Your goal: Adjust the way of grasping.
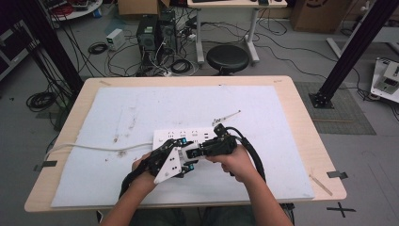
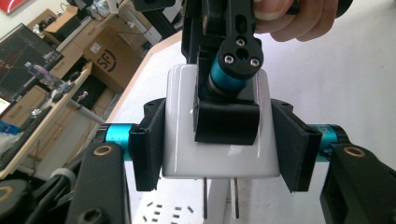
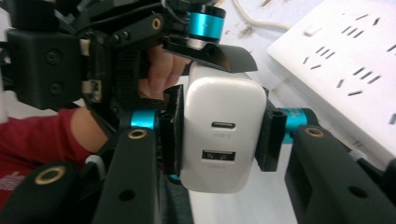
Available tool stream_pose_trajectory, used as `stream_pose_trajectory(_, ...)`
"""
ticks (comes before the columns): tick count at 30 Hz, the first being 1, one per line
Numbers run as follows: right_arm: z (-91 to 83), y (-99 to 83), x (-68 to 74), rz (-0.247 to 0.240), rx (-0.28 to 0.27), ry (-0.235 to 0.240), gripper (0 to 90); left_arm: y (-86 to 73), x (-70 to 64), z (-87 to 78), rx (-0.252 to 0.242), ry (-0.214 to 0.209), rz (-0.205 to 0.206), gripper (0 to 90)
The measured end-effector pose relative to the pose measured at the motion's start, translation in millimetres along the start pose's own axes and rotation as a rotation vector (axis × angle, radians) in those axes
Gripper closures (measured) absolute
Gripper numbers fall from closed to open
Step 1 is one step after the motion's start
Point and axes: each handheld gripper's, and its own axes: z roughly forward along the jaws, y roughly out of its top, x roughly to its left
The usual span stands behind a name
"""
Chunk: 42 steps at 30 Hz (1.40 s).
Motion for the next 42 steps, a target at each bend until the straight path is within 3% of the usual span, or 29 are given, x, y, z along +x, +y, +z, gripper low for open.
stream_pose_trajectory(2,-0.9,0.5,1.3,0.003,-0.001,-0.008,63.5,-0.6,2.8,-0.5,-0.018,-0.018,-0.031,40.1)
stream_pose_trajectory(5,-5.6,0.8,-0.4,0.021,-0.011,-0.049,63.6,-1.0,5.7,-2.9,-0.006,0.006,-0.068,25.0)
stream_pose_trajectory(9,-14.3,2.4,1.0,-0.007,-0.028,-0.094,63.6,-2.8,9.7,-11.2,0.002,0.015,-0.075,20.8)
stream_pose_trajectory(12,-20.6,3.2,3.9,-0.02,-0.027,-0.141,63.5,-5.8,16.8,-18.5,0.006,0.032,-0.109,19.4)
stream_pose_trajectory(17,-29.9,5.2,11.8,-0.082,-0.026,-0.2,63.5,-11.8,32.5,-31.2,0.043,0.042,-0.186,16.9)
stream_pose_trajectory(25,-38.8,5.9,25.0,-0.187,-0.021,-0.319,63.5,-21.1,53.6,-44.7,0.12,0.019,-0.327,16.9)
stream_pose_trajectory(32,-47.0,6.5,27.9,-0.205,-0.011,-0.345,63.5,-30.1,70.9,-58.3,0.17,-0.005,-0.415,16.9)
stream_pose_trajectory(42,-59.5,10.9,31.3,-0.204,0.031,-0.372,63.4,-44.6,99.4,-87.0,0.225,-0.004,-0.485,16.9)
